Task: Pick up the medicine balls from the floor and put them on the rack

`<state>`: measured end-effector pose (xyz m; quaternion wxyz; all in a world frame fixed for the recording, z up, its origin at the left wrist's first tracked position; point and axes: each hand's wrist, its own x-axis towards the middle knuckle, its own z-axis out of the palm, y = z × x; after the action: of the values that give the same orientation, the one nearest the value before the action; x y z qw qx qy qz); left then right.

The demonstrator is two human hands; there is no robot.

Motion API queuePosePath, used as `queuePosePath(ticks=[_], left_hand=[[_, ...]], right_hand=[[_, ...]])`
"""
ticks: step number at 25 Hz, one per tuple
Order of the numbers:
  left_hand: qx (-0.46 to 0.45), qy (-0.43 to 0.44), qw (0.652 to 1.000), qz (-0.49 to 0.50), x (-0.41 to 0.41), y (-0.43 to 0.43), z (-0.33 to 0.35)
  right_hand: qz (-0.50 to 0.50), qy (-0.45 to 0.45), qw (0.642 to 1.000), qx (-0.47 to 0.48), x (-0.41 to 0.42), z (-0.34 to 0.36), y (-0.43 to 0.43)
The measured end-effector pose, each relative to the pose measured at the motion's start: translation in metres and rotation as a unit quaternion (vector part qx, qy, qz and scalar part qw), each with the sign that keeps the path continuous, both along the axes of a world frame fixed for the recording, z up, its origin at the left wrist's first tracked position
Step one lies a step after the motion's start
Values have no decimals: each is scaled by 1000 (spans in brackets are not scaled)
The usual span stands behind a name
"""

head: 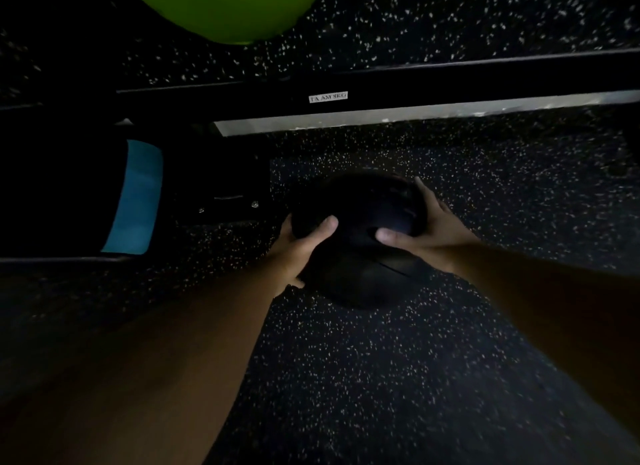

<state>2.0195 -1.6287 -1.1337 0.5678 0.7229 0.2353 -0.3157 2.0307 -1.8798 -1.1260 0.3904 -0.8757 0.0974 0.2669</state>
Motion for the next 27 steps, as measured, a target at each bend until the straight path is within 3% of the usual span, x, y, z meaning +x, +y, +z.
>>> queuePosePath(ticks=[7, 12, 19, 27], left_hand=[[18, -55, 997, 56, -40, 0, 11], [29, -45, 994, 94, -116, 21, 93], [59, -96, 988, 106, -168, 61, 299], [51, -285, 947, 137, -180, 127, 589]], right_hand=[[-54, -37, 997, 36, -30, 24, 20], [-8, -3, 999, 48, -81, 107, 43], [13, -27, 997, 71, -127, 308, 79], [20, -228, 965, 126, -141, 595, 141]])
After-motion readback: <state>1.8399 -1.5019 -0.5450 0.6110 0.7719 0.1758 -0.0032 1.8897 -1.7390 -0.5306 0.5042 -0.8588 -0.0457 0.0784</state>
